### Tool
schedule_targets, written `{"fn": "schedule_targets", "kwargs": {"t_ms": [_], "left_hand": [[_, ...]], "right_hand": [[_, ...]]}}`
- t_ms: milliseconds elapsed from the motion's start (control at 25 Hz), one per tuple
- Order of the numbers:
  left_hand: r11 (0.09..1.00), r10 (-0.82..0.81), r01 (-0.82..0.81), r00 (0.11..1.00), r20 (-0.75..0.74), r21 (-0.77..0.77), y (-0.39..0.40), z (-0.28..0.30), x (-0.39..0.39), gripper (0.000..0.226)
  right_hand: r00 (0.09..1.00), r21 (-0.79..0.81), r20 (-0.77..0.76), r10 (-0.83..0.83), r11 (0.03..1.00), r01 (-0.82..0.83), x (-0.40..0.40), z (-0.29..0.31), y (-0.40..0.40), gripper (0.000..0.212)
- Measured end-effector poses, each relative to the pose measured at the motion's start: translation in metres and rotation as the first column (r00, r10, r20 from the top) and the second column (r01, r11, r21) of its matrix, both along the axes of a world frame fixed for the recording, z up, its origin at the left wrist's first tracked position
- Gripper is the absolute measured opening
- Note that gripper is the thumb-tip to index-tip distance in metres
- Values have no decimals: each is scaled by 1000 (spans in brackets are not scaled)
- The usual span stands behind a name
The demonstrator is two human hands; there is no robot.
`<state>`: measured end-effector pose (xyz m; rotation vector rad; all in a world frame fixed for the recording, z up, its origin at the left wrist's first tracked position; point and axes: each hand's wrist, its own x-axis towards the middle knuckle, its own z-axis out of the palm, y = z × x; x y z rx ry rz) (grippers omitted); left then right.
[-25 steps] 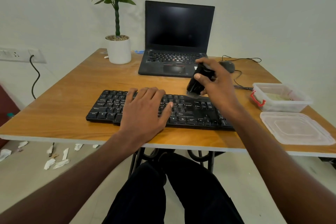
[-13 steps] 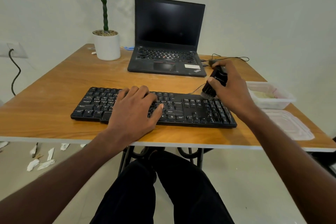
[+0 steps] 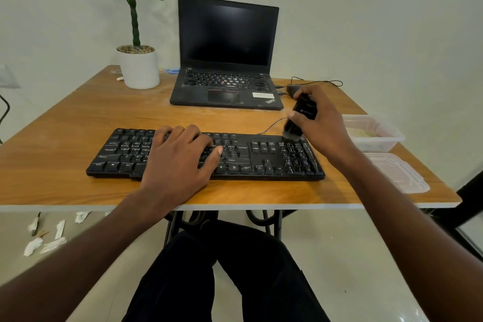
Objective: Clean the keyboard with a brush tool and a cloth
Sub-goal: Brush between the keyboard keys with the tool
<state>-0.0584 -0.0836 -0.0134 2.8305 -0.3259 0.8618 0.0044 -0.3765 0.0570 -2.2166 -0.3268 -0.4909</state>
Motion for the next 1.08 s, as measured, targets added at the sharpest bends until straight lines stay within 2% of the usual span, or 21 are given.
{"fn": "schedule_targets", "kwargs": {"t_ms": [80,160,200,280,360,440,560,600,680,720,840,880,920,1000,1040,1080], "left_hand": [[1000,-1,1,1000,2,1,-1,0,0,49],[1000,-3,3,1000,2,-1,-1,1,0,49],[1000,-4,4,1000,-2,-1,-1,0,0,48],[1000,-5,5,1000,-6,0,-1,-1,1,48],[1000,-11,11,1000,-7,-5,0,-1,1,48],[1000,-16,16,1000,-12,-7,0,-1,2,48],[1000,-21,20,1000,-15,-15,0,-1,1,48],[1000,-20,20,1000,-18,-18,0,-1,1,48],[1000,-16,15,1000,-27,-16,0,-1,1,47],[1000,-14,13,999,-30,-14,0,-2,1,46],[1000,-12,12,999,-31,-22,0,-2,1,46],[1000,-14,13,999,-29,-24,0,-3,2,45],[1000,-14,14,999,-29,-26,0,-3,2,45],[999,-15,14,999,-32,-34,0,-2,2,44],[999,-14,13,999,-32,-37,-1,-2,2,44],[999,-13,11,999,-32,-38,-1,-2,1,44]], "right_hand": [[997,-34,-53,54,998,-56,2,-2,-2,36],[999,-162,35,-21,986,27,3,1,-2,38],[999,-142,41,4,990,2,3,2,-2,38],[988,-38,-30,152,987,-153,1,2,-3,34],[987,-110,-43,153,982,-157,0,1,-2,33],[996,-233,42,75,970,-63,2,-1,0,35],[987,-199,-8,163,967,-162,1,2,5,34],[991,-232,-8,131,964,-129,2,1,4,35],[996,-371,70,-53,925,75,5,0,-3,38],[993,-339,84,-82,935,106,5,0,-4,38],[996,-49,-7,92,995,-92,3,3,-5,34],[992,-31,-21,123,992,-124,2,4,-5,34],[992,-63,-29,120,991,-122,2,4,-6,34],[999,-288,47,-10,957,23,6,2,-6,36],[995,-333,88,-52,939,79,5,2,-4,37],[995,-310,95,-34,949,62,6,2,-4,36]]}}
